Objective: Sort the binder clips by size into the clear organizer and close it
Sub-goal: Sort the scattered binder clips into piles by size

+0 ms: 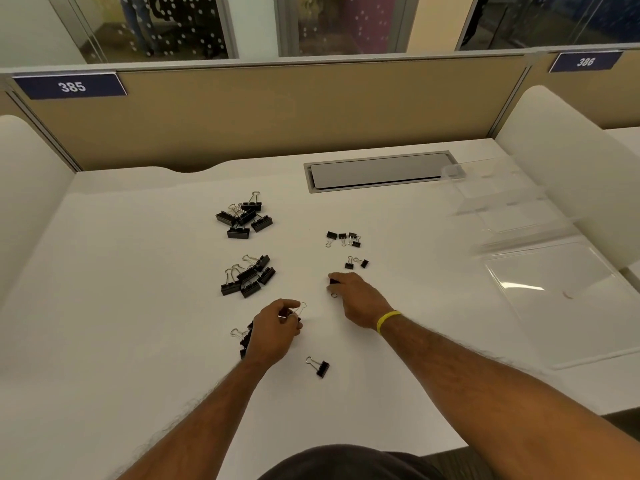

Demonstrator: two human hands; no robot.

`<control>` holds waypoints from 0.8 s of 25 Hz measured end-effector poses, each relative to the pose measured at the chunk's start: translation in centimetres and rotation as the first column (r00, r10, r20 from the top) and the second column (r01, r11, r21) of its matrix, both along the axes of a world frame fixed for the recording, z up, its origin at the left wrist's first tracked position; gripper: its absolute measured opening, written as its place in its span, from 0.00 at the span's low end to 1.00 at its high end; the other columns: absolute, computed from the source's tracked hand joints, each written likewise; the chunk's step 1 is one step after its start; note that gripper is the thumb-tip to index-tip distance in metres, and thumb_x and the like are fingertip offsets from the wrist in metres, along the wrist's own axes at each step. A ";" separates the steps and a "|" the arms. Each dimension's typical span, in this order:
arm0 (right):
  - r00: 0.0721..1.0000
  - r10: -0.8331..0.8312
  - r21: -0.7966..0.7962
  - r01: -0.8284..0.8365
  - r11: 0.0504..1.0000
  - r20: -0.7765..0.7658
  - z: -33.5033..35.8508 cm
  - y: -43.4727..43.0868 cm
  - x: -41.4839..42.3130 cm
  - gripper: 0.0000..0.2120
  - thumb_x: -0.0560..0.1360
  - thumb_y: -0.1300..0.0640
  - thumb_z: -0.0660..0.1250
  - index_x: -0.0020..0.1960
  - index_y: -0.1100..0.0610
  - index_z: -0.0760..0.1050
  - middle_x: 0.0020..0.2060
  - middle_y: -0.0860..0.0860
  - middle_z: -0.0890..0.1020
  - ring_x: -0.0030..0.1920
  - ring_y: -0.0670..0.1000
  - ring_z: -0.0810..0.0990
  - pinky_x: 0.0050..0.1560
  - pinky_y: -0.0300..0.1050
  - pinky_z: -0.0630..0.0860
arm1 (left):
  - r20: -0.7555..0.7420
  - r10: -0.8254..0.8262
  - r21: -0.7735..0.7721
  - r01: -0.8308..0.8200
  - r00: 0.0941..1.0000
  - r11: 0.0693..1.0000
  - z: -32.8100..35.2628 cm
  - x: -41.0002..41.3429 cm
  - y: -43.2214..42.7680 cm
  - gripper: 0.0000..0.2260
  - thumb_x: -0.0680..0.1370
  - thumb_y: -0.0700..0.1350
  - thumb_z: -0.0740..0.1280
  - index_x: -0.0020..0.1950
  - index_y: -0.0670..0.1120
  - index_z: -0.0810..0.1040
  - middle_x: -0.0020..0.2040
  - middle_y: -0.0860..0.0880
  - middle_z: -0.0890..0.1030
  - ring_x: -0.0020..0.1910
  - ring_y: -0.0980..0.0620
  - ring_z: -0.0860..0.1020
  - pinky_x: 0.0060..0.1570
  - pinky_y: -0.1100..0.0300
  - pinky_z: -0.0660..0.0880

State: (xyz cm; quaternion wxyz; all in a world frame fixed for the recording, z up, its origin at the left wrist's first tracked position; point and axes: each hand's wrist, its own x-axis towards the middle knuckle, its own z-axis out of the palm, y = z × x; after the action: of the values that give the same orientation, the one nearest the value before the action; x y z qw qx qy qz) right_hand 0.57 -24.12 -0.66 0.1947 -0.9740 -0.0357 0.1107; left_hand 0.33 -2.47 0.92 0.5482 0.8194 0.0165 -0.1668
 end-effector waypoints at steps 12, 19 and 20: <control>0.994 -0.103 0.212 0.092 0.973 0.040 -0.2 0.1 -3.8 0.06 0.73 0.61 0.69 0.49 0.59 0.81 0.48 0.51 0.79 0.45 0.50 0.78 0.49 0.46 0.77 | -0.055 0.051 0.018 -0.050 0.997 0.999 -0.8 -3.8 1.4 0.08 0.77 0.38 0.68 0.55 0.45 0.80 0.45 0.47 0.83 0.43 0.52 0.82 0.42 0.62 0.80; 0.993 -0.122 0.383 0.109 0.917 0.009 -1.0 2.4 -8.0 0.08 0.69 0.56 0.74 0.48 0.53 0.80 0.43 0.45 0.78 0.41 0.42 0.77 0.43 0.33 0.74 | -0.150 0.011 0.062 -0.001 0.989 0.998 -1.5 -6.7 2.8 0.06 0.77 0.38 0.68 0.52 0.43 0.81 0.42 0.47 0.84 0.39 0.53 0.84 0.40 0.63 0.81; 0.994 -0.106 0.390 0.092 0.916 0.012 -1.2 2.7 -8.3 0.08 0.69 0.56 0.74 0.48 0.53 0.80 0.43 0.44 0.78 0.41 0.41 0.77 0.43 0.32 0.73 | -0.157 0.002 0.080 0.010 0.988 0.997 -1.5 -6.9 2.9 0.05 0.77 0.38 0.68 0.52 0.44 0.81 0.40 0.47 0.84 0.38 0.52 0.84 0.37 0.64 0.80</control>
State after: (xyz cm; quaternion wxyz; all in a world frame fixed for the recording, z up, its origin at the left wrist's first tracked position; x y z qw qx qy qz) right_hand -7.77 -21.46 -1.88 0.3887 -0.9182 -0.0109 0.0753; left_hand -6.58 0.41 -0.53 0.5114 0.8252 0.0647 -0.2309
